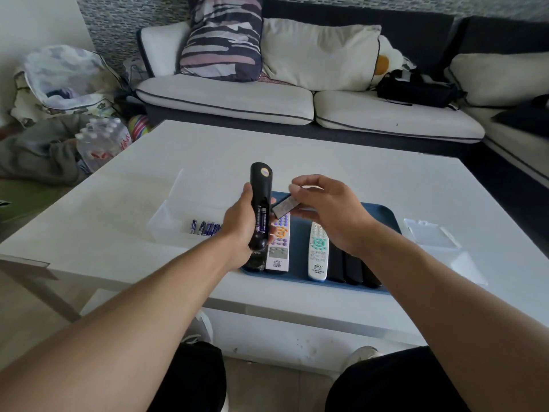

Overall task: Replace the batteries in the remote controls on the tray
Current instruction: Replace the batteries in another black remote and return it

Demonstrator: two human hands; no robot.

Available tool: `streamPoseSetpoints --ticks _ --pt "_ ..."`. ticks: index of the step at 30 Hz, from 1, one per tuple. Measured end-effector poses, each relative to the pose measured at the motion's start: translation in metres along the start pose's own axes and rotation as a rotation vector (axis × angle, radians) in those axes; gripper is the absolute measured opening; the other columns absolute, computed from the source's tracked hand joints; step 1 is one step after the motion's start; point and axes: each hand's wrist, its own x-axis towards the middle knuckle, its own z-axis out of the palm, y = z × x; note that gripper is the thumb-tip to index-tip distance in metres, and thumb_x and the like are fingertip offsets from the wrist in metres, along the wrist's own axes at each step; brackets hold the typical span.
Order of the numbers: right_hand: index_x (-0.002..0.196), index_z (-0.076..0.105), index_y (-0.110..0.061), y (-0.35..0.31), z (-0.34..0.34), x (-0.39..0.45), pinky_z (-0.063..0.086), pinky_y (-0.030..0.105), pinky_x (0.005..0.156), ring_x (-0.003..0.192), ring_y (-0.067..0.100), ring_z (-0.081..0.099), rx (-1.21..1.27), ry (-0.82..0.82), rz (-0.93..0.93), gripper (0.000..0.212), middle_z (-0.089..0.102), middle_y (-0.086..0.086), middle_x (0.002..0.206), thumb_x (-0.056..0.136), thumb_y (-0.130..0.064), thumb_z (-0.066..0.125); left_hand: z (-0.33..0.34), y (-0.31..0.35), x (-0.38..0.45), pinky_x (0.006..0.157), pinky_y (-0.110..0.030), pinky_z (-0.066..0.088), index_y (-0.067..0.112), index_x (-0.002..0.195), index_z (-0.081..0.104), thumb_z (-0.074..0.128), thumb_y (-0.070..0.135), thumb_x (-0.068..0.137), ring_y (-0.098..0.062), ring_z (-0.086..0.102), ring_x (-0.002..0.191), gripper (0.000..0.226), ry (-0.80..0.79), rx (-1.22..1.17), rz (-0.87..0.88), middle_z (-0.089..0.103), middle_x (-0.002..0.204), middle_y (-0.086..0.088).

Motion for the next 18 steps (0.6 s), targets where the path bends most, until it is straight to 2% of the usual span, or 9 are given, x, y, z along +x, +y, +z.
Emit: streamPoseSetpoints --ticks 3,5,6,8,9,11,13,15,18 --pt "0.114 0.06 -0.002 -0.006 -0.004 -0.001 0.059 0.039 0.086 0.081 0.033 0.067 0.458 -0.008 0.211 0.022 0.055 0.013 0.079 0.097 0.001 0.046 -0.005 0.002 0.001 0.049 -0.029 0.042 0.009 0.108 0.071 0.031 0.057 0.105 -0.022 0.053 0.056 0.062 -0.046 -0.036 -0.041 0.064 0.074 -0.009" --pt "0.115 0.057 -0.002 -0.007 -0.003 -0.002 0.055 0.03 0.063 0.063 0.024 0.059 0.562 -0.008 0.302 0.033 0.049 0.01 0.075 0.091 0.005 0.035 -0.006 0.001 0.001 0.054 -0.031 0.043 0.01 0.112 0.072 0.032 0.058 0.104 -0.022 0.054 0.06 0.063 -0.08 -0.024 -0.054 0.065 0.077 -0.008" --pt "0.112 0.057 -0.003 -0.006 -0.002 -0.002 0.044 0.024 0.052 0.057 0.019 0.05 0.542 -0.017 0.328 0.035 0.048 0.009 0.075 0.089 0.005 0.032 -0.006 0.0 0.002 0.056 -0.032 0.043 0.01 0.114 0.072 0.032 0.058 0.104 -0.022 0.055 0.061 0.064 -0.088 -0.018 -0.061 0.065 0.078 -0.007" --pt "0.103 0.064 -0.005 -0.005 0.002 -0.002 0.026 0.023 0.047 0.052 0.014 0.038 0.343 -0.028 0.305 0.032 0.05 0.006 0.074 0.088 -0.001 0.036 -0.005 0.001 0.001 0.057 -0.032 0.042 0.01 0.119 0.07 0.031 0.058 0.104 -0.022 0.057 0.06 0.063 -0.1 -0.024 -0.072 0.066 0.077 -0.007" --pt "0.098 0.069 -0.007 -0.004 0.004 -0.004 0.024 0.023 0.046 0.051 0.012 0.037 0.126 -0.029 0.235 0.027 0.054 0.003 0.073 0.091 -0.007 0.044 -0.004 0.001 0.0 0.057 -0.032 0.042 0.01 0.121 0.069 0.031 0.057 0.105 -0.022 0.057 0.058 0.062 -0.107 -0.039 -0.077 0.066 0.076 -0.008" --pt "0.093 0.075 -0.015 0.0 0.007 -0.008 0.031 0.016 0.046 0.048 0.003 0.044 -0.457 -0.052 -0.004 0.014 0.059 -0.011 0.066 0.092 -0.02 0.062 -0.003 0.003 -0.003 0.054 -0.031 0.041 0.01 0.12 0.067 0.031 0.055 0.105 -0.022 0.057 0.055 0.06 -0.113 -0.067 -0.08 0.066 0.074 -0.008" --pt "0.093 0.074 -0.025 0.008 0.01 -0.01 0.034 0.009 0.051 0.052 -0.004 0.049 -0.836 -0.108 -0.211 0.005 0.061 -0.016 0.066 0.089 -0.025 0.071 -0.004 0.003 -0.004 0.053 -0.031 0.044 0.012 0.108 0.07 0.032 0.054 0.105 -0.021 0.058 0.057 0.057 -0.103 -0.062 -0.077 0.067 0.076 -0.006" --pt "0.093 0.072 -0.032 0.014 0.012 -0.01 0.034 0.013 0.056 0.056 -0.004 0.049 -0.901 -0.154 -0.251 0.007 0.062 -0.014 0.072 0.086 -0.029 0.074 -0.005 0.003 -0.004 0.051 -0.029 0.045 0.015 0.099 0.071 0.032 0.055 0.105 -0.019 0.058 0.056 0.055 -0.096 -0.054 -0.095 0.068 0.078 -0.005" --pt "0.098 0.068 -0.038 0.021 0.013 -0.006 0.038 0.022 0.06 0.058 -0.001 0.05 -0.978 -0.109 -0.29 0.016 0.064 -0.016 0.082 0.084 -0.04 0.075 -0.005 0.001 -0.003 0.046 -0.024 0.043 0.018 0.097 0.069 0.035 0.057 0.104 -0.018 0.057 0.052 0.052 -0.075 -0.041 -0.135 0.067 0.08 -0.005"
